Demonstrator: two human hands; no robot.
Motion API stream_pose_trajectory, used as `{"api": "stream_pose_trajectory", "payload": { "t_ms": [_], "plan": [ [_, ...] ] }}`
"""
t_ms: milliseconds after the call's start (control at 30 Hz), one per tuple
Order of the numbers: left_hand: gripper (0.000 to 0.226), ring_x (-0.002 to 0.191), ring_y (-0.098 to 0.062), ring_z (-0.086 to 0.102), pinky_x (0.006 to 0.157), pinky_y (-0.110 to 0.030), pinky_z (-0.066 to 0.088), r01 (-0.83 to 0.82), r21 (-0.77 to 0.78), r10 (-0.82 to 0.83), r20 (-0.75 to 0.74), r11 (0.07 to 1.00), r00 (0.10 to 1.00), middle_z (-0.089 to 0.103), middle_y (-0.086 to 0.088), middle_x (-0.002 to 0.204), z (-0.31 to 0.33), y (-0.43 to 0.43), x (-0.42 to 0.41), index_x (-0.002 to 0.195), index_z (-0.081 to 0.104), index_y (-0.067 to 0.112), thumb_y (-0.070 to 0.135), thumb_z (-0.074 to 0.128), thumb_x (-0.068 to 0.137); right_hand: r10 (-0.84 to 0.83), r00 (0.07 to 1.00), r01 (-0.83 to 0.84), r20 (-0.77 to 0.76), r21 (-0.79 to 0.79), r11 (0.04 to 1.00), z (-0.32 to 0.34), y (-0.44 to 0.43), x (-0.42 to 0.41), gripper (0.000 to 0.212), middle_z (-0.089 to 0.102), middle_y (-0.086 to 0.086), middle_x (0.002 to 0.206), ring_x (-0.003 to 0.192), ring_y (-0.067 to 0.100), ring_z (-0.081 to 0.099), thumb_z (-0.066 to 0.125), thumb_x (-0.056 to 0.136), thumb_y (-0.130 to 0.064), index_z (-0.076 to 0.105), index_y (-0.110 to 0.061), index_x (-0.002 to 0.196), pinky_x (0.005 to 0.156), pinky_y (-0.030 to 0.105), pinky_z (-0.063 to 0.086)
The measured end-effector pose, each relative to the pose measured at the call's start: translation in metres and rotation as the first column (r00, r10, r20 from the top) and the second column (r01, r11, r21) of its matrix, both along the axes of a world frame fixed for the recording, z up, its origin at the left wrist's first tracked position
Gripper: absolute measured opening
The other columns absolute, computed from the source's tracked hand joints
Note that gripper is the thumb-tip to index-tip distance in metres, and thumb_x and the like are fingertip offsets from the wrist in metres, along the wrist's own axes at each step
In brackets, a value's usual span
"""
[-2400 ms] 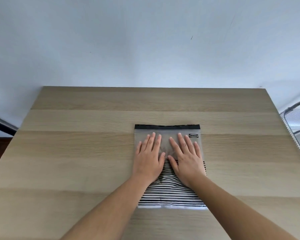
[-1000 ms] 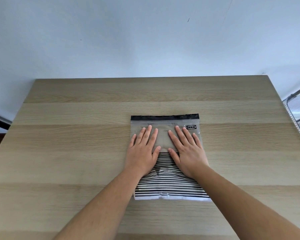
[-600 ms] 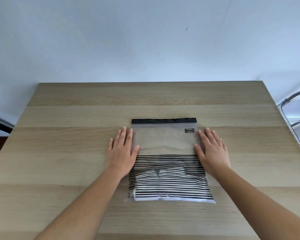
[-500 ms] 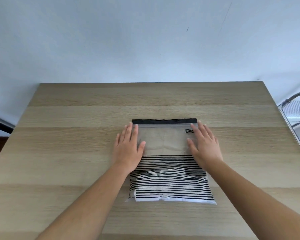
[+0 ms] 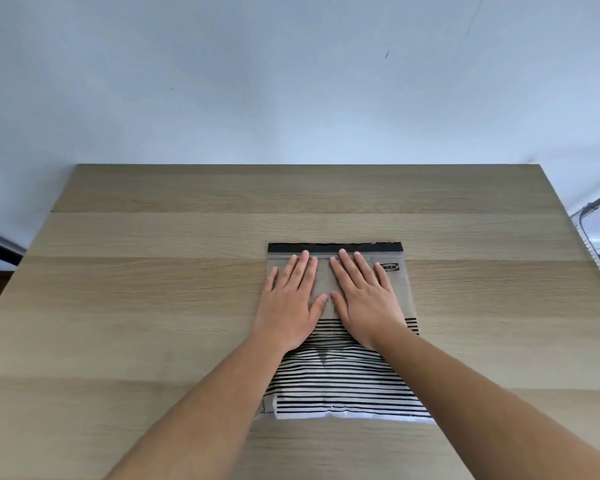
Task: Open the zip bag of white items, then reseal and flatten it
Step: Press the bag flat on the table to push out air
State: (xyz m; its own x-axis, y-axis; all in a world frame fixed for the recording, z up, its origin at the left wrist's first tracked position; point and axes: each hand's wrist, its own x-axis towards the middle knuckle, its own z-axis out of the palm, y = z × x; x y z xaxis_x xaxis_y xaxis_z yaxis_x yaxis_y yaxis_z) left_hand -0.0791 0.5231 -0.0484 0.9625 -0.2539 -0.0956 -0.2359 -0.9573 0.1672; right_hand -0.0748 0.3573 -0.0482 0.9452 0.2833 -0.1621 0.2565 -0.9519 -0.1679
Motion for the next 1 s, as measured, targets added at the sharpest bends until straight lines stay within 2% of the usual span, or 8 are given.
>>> {"api": "stream_pose_trajectory", "payload": {
  "t_ms": [167,333,467,533,633,767,1000],
  "plan": [
    [0.069,0.141,-0.008,-0.014,0.115,-0.038,-0.007,0.011,0.014,-0.011,0.007,1.0,1.0,-0.017,0.01,0.152,-0.001,0.01,0.002,0.145,-0.013,0.029,0.062,0.001,0.086,-0.01,1.0,0.01,0.014,-0.004,1.0,0.0,-0.016,-0.001,0.063,-0.016,-0.011,0.156,0.142,0.009,-0.019,0.002,0.091,-0.058,-0.013,-0.033,0.147,0.115,0.037,-0.013],
    [0.068,0.141,-0.013,-0.019,0.113,-0.04,-0.01,-0.092,0.066,0.096,-0.051,0.994,0.994,-0.021,0.006,0.154,0.001,0.042,-0.005,0.142,-0.022,0.033,0.065,-0.005,0.084,-0.123,0.992,0.123,0.006,-0.054,0.991,-0.002,-0.069,-0.014,0.063,-0.018,-0.009,0.156,0.143,0.012,-0.021,-0.006,0.087,-0.064,-0.02,-0.039,0.143,0.116,0.037,-0.012],
    [0.071,0.142,-0.013,-0.017,0.113,-0.038,-0.009,-0.181,-0.017,0.179,-0.07,0.983,0.981,-0.021,0.003,0.154,0.014,0.039,-0.013,0.142,-0.021,0.026,0.062,0.003,0.086,-0.252,0.966,0.254,-0.06,0.043,0.966,0.011,-0.081,-0.019,0.063,-0.008,-0.005,0.16,0.145,0.011,-0.014,0.018,0.094,-0.056,-0.004,-0.033,0.149,0.118,0.037,-0.007],
    [0.068,0.141,-0.011,-0.018,0.112,-0.038,-0.012,-0.16,-0.113,0.155,-0.047,0.981,0.987,-0.022,0.005,0.154,0.021,0.022,-0.023,0.141,-0.021,0.026,0.059,0.005,0.088,-0.271,0.961,0.276,-0.062,0.089,0.957,0.019,-0.066,-0.022,0.063,-0.012,-0.005,0.159,0.145,0.014,-0.016,0.019,0.094,-0.054,-0.004,-0.032,0.149,0.118,0.039,-0.008],
    [0.066,0.14,-0.009,-0.02,0.113,-0.039,-0.011,-0.07,-0.141,0.066,-0.03,0.988,0.997,-0.023,0.006,0.154,0.022,-0.005,-0.042,0.141,-0.022,0.025,0.054,0.008,0.09,-0.207,0.977,0.213,-0.054,0.141,0.967,0.027,-0.027,-0.034,0.065,-0.019,-0.007,0.154,0.142,0.014,-0.02,0.018,0.092,-0.055,-0.011,-0.035,0.147,0.116,0.04,-0.011],
    [0.064,0.138,-0.007,-0.02,0.115,-0.033,-0.007,-0.084,-0.11,0.073,-0.1,0.99,0.992,-0.017,0.004,0.157,0.011,-0.007,-0.055,0.145,-0.014,0.02,0.045,0.02,0.097,-0.087,0.992,0.099,-0.094,0.124,0.987,0.015,0.003,-0.057,0.065,-0.019,-0.007,0.157,0.14,0.012,-0.026,0.018,0.094,-0.055,-0.014,-0.035,0.147,0.115,0.039,-0.014],
    [0.063,0.138,-0.005,-0.022,0.116,-0.034,-0.008,0.003,-0.02,-0.004,-0.048,1.0,0.999,-0.02,0.012,0.152,0.006,0.013,-0.054,0.14,-0.021,0.029,0.055,0.008,0.091,-0.002,0.999,0.004,-0.046,0.035,0.999,0.007,-0.015,-0.055,0.065,-0.017,-0.013,0.157,0.141,0.009,-0.024,0.0,0.085,-0.065,-0.018,-0.04,0.143,0.116,0.038,-0.014]
  ]
}}
